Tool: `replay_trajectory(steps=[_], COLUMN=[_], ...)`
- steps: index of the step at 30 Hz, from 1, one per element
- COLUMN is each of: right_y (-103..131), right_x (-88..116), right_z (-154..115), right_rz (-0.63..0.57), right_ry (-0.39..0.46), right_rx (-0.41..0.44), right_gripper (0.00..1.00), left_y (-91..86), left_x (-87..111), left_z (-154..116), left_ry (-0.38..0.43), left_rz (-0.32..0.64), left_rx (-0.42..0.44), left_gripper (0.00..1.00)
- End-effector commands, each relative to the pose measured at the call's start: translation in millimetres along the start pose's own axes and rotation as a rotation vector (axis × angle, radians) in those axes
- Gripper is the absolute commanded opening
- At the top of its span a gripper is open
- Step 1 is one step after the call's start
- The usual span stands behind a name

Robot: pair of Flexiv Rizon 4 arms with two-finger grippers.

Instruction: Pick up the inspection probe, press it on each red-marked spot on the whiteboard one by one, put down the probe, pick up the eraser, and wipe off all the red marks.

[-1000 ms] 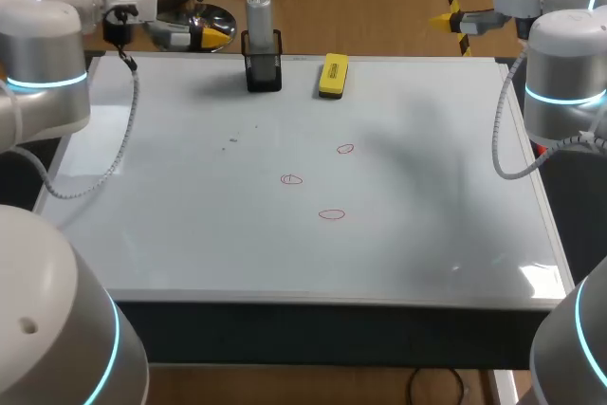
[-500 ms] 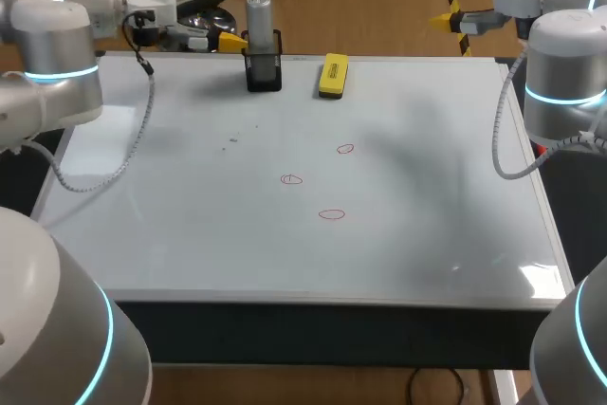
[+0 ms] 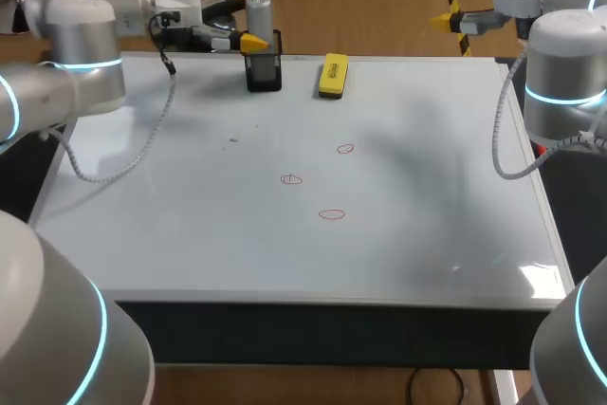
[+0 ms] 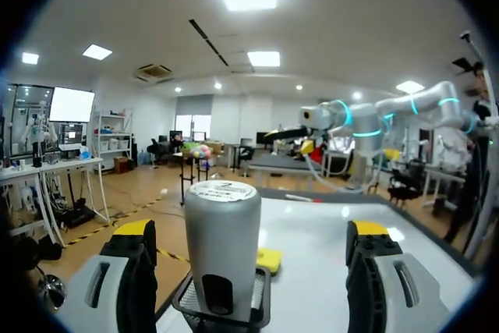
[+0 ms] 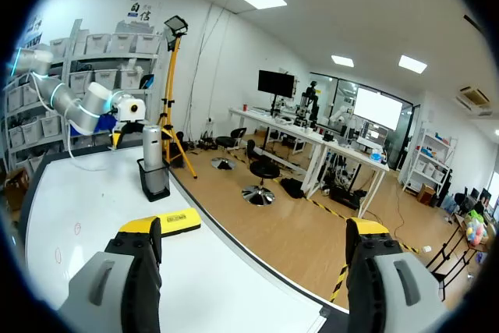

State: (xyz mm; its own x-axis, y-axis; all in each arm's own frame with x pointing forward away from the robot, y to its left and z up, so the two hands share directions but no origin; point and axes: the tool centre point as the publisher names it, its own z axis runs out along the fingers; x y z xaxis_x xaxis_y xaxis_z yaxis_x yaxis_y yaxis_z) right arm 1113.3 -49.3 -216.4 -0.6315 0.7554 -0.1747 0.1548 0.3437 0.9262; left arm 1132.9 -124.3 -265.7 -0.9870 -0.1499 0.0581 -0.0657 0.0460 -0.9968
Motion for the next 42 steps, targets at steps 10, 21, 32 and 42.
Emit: replay_trajectory(steps=[10,21,32,42], right_y=[0,0,0,0], right_x=[0,0,0,0], right_z=[0,0,0,0], right_rz=[0.0,0.0,0.0,0.0], right_ry=[0.001,0.001,0.001,0.001], right_rx=[0.002,0.002,0.002,0.002], right_gripper=[1.0,1.0,1.0,1.0], left_y=[15.8,15.5,15.2,6.4], left_x=[-8.7,-12.9,-9.7,-6.0], left_z=[30,31,31,27], left_ry=[0.094,0.068,0.057,0.049], left_rz=[-0.008,-0.009,-0.009,0.011], left_rx=[0.025,0.035,0.033,0.048], left_gripper=[1.0,0.83,0.15,0.0])
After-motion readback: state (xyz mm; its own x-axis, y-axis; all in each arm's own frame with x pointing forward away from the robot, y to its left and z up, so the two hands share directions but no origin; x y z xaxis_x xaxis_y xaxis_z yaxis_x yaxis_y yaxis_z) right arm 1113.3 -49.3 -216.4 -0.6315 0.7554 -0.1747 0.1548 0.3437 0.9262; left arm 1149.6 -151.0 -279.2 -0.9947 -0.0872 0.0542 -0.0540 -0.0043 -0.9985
